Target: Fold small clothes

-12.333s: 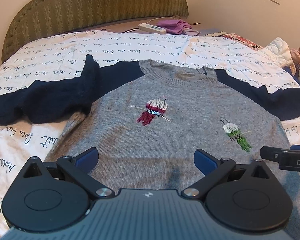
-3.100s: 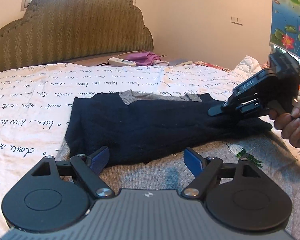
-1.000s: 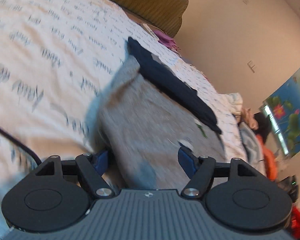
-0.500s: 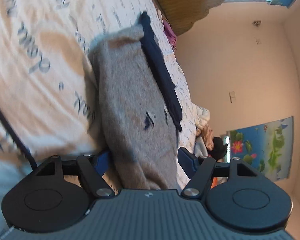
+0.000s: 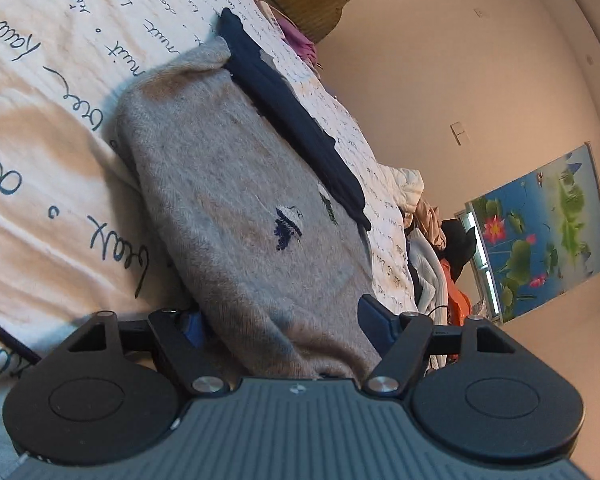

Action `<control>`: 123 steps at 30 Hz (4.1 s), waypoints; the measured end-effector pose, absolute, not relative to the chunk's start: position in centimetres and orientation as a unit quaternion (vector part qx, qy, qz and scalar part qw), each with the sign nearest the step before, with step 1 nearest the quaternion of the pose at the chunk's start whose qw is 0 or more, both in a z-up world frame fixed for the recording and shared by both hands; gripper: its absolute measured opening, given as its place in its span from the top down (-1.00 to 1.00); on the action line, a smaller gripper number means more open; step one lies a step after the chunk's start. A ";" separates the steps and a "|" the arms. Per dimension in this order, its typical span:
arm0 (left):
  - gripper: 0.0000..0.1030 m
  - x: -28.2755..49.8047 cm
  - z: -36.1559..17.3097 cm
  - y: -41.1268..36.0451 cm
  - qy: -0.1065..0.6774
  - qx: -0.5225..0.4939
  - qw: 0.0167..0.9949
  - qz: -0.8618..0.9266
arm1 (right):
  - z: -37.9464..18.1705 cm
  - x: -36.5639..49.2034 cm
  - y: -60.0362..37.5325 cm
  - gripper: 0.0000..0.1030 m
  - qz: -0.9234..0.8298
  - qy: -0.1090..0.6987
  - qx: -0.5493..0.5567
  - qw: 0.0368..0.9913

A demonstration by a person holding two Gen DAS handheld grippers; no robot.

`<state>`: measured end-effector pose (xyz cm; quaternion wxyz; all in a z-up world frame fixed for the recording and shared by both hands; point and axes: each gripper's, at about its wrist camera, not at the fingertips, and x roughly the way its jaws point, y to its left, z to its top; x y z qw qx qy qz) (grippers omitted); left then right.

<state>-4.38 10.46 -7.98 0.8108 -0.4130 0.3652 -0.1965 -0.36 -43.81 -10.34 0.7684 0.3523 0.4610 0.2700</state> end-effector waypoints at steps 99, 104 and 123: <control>0.67 -2.8 -5.6 15.4 0.367 -0.335 0.847 -0.189 | -10.2 -1.4 -43.8 0.63 0.290 0.416 0.351 0.787; 0.93 -4.7 -2.6 14.0 0.321 -0.267 0.892 -0.174 | -4.6 -1.0 -38.1 0.63 0.321 0.372 0.246 0.835; 0.00 -8.4 -3.3 21.1 0.321 -0.340 0.878 -0.102 | -3.5 2.4 -13.9 0.47 0.535 0.440 0.112 0.713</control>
